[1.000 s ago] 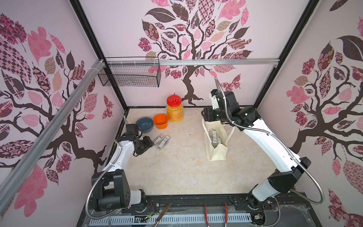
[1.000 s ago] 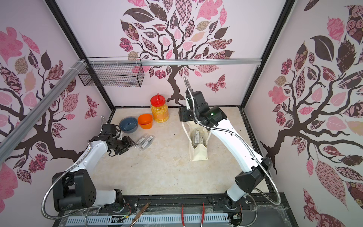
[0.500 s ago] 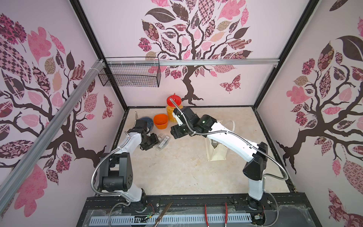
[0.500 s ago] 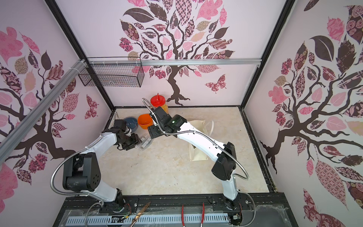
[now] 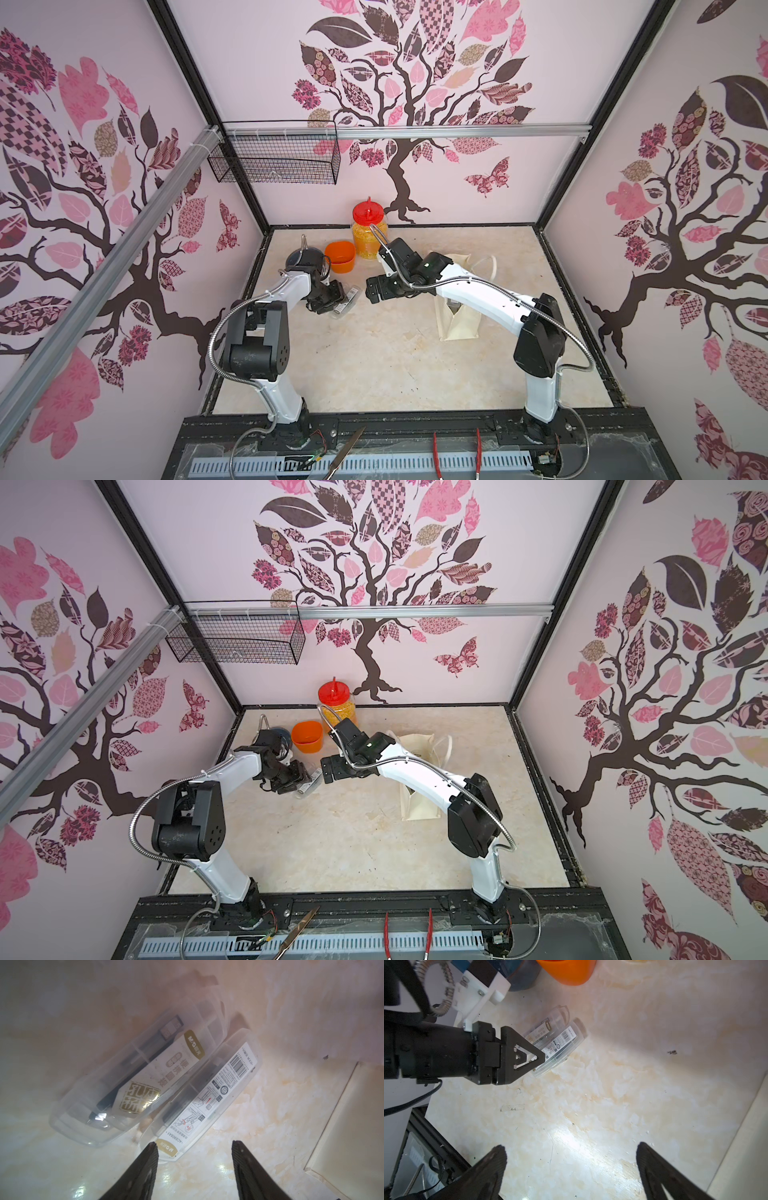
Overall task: Put the compass set into the canvas bag
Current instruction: Pick up the compass set at the center of the board.
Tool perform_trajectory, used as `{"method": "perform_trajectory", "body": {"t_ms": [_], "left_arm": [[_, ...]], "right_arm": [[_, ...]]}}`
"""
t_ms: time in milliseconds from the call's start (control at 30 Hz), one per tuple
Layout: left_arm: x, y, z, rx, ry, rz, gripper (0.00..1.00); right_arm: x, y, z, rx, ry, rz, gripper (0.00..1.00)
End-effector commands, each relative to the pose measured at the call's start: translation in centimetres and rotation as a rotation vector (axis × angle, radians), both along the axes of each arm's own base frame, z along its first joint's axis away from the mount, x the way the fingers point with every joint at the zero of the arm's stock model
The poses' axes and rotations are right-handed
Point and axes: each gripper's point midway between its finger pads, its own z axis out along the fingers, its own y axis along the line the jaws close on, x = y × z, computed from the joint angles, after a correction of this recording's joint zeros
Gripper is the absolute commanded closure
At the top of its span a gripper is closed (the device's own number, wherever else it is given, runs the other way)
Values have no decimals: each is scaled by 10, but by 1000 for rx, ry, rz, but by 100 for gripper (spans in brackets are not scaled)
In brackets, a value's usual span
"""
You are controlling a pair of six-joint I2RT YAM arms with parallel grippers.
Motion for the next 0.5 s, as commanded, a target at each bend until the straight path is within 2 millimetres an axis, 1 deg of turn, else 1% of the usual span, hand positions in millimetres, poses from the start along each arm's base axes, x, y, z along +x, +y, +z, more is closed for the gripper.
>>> {"method": "perform_trajectory", "body": {"t_ms": [0, 167, 333, 400, 467], "left_arm": [[18, 3, 12, 79, -63, -36, 39], [22, 1, 6, 228, -51, -111, 40], [25, -10, -4, 342, -46, -212, 39], [26, -12, -8, 364, -36, -229, 39], [27, -9, -14, 385, -19, -234, 38]], "right_arm": [[4, -4, 25, 72, -8, -10, 0], [5, -11, 49, 72, -91, 17, 0], [-2, -15, 55, 68, -104, 51, 0], [-4, -17, 56, 68, -112, 52, 0], [-6, -18, 57, 72, -119, 56, 0]]}}
